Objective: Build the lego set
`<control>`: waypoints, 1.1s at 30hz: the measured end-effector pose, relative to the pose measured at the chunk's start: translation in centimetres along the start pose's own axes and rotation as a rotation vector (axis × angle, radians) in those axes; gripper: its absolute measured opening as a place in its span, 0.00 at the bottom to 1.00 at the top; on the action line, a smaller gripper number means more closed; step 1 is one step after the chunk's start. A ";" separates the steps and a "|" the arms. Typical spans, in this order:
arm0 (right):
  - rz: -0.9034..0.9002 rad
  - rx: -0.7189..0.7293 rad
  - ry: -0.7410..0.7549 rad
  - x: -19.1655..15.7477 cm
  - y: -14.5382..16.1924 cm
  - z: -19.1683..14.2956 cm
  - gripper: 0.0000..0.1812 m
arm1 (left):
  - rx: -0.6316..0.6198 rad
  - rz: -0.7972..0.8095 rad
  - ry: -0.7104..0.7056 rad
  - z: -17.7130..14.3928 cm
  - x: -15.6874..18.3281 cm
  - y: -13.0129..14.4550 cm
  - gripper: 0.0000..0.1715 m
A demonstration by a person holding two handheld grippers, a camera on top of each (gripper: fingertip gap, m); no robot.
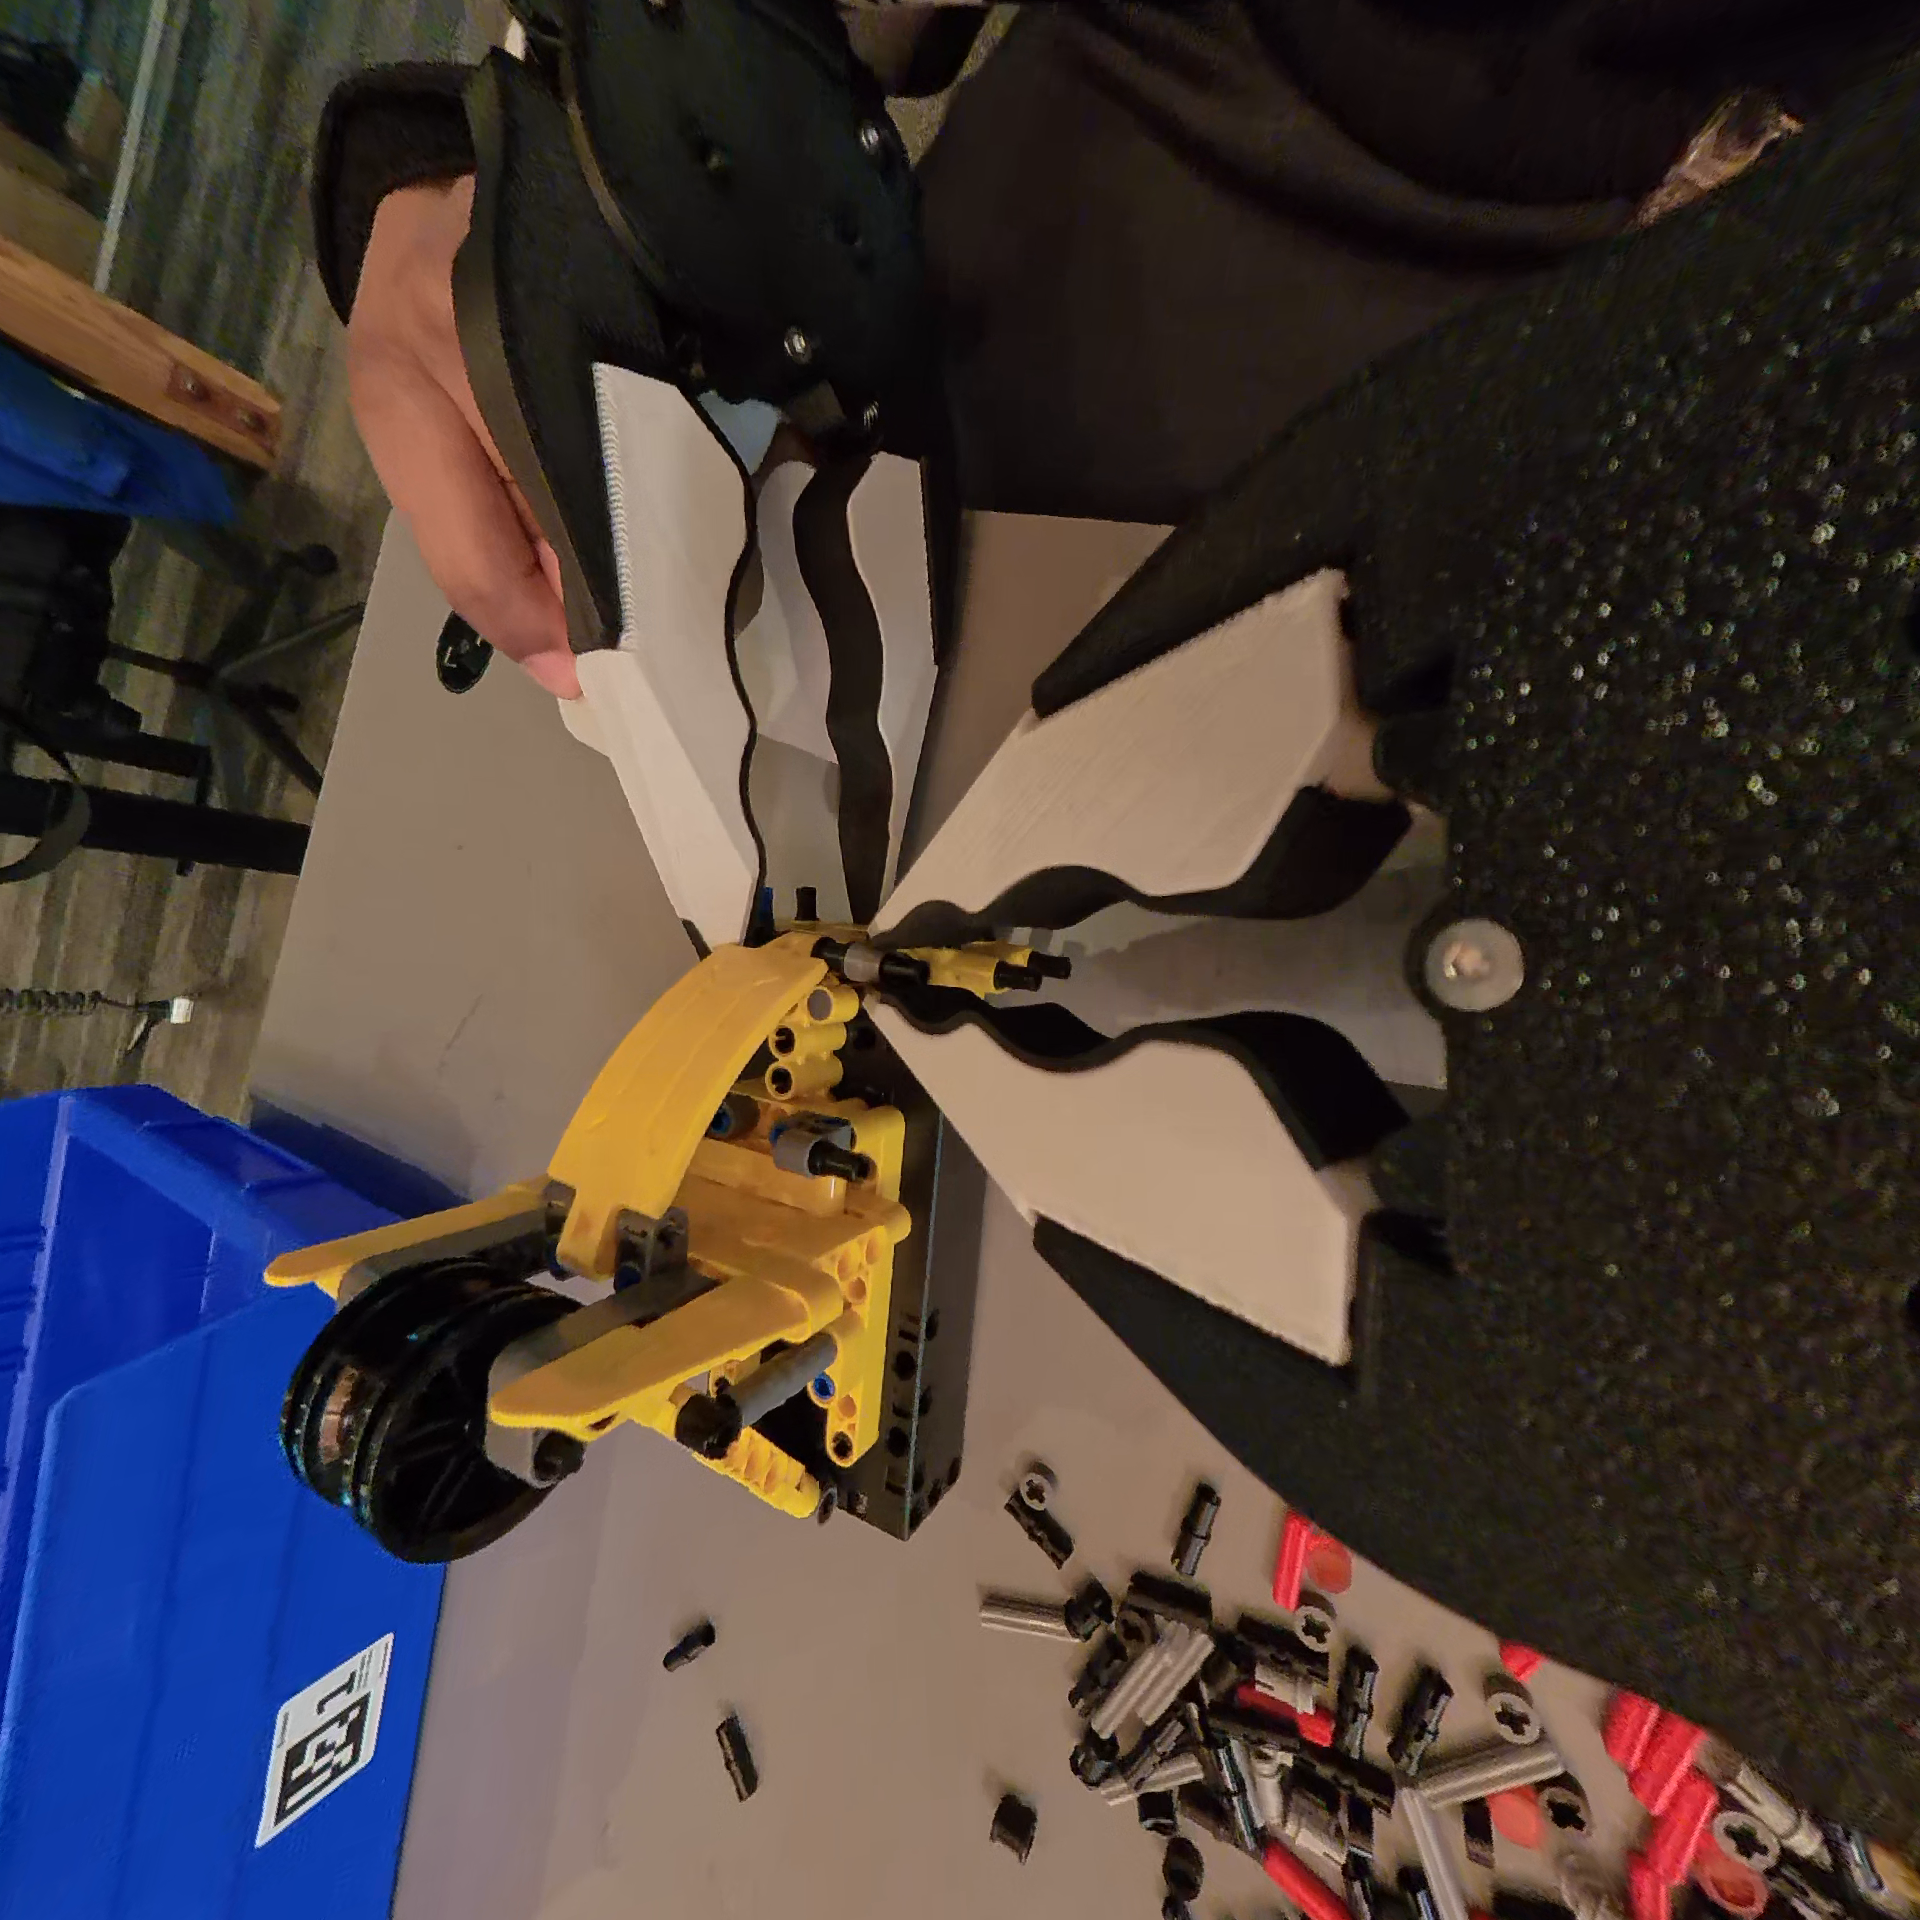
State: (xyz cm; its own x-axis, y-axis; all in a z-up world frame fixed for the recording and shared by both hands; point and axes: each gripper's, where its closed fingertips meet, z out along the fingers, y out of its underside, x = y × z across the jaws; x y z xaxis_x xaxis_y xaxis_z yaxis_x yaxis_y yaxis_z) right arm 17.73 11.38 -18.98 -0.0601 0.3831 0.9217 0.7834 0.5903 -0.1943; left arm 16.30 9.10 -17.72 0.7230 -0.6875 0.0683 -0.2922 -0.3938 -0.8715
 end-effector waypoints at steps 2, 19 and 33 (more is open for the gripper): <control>-0.006 -0.008 -0.018 0.0 0.0 0.0 0.21 | 0.001 -0.014 -0.003 0.0 0.1 0.0 0.03; -0.041 0.025 -0.035 -0.1 0.0 0.1 0.22 | 0.004 -0.045 -0.037 0.0 0.2 0.0 0.03; -0.063 0.055 -0.024 0.3 0.1 -0.6 0.13 | 0.005 -0.030 -0.058 0.2 0.4 -0.1 0.03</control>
State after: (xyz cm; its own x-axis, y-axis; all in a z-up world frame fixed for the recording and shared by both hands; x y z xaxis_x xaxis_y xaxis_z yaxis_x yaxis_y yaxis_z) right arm 18.16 11.18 -18.51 -0.1242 0.3605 0.9244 0.7424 0.6519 -0.1545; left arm 16.77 8.95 -17.70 0.7664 -0.6389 0.0668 -0.2665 -0.4108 -0.8719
